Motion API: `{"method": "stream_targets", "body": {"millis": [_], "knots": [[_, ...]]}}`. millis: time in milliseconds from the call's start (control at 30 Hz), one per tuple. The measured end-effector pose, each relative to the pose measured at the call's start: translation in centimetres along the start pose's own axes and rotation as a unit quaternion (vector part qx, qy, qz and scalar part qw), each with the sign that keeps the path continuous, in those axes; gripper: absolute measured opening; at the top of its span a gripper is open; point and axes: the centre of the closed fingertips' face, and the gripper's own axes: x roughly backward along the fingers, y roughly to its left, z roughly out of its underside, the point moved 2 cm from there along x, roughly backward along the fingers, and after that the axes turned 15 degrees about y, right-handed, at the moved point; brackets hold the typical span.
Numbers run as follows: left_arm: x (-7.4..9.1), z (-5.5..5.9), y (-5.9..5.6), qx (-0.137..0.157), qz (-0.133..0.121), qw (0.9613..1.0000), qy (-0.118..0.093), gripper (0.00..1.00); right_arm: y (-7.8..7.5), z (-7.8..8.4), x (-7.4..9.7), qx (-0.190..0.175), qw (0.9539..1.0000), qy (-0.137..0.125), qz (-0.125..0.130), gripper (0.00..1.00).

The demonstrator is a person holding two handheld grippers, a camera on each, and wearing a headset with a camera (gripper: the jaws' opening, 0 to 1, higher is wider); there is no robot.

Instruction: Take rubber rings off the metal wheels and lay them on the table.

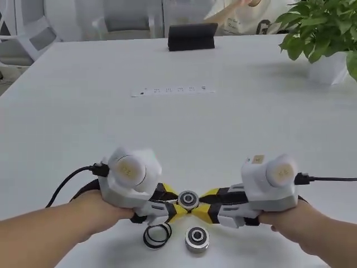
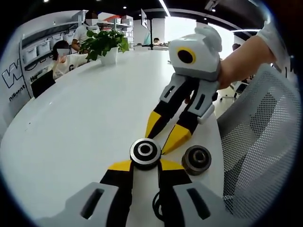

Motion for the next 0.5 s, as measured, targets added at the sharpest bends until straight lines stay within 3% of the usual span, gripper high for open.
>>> {"method": "stream_targets", "body": {"millis": [167,300,500], "knots": [[0.7,-0.6,0.2,0.001,0.005,0.9999,-0.011,0.17,-0.1,0.0,0.0,0.000,1.0000,0.000,0.001,0.17],[1.0,-1.6,0.5,0.009,0.003,0.9995,-0.030,0.12,-0.1,-0.1,-0.1,0.001,1.0000,0.000,0.000,0.17],[0.4,-2.0,0.0,-0.007,0.006,0.9997,-0.023,0.10,-0.1,0.0,-0.1,0.006,1.0000,0.004,0.001,0.18]]}}
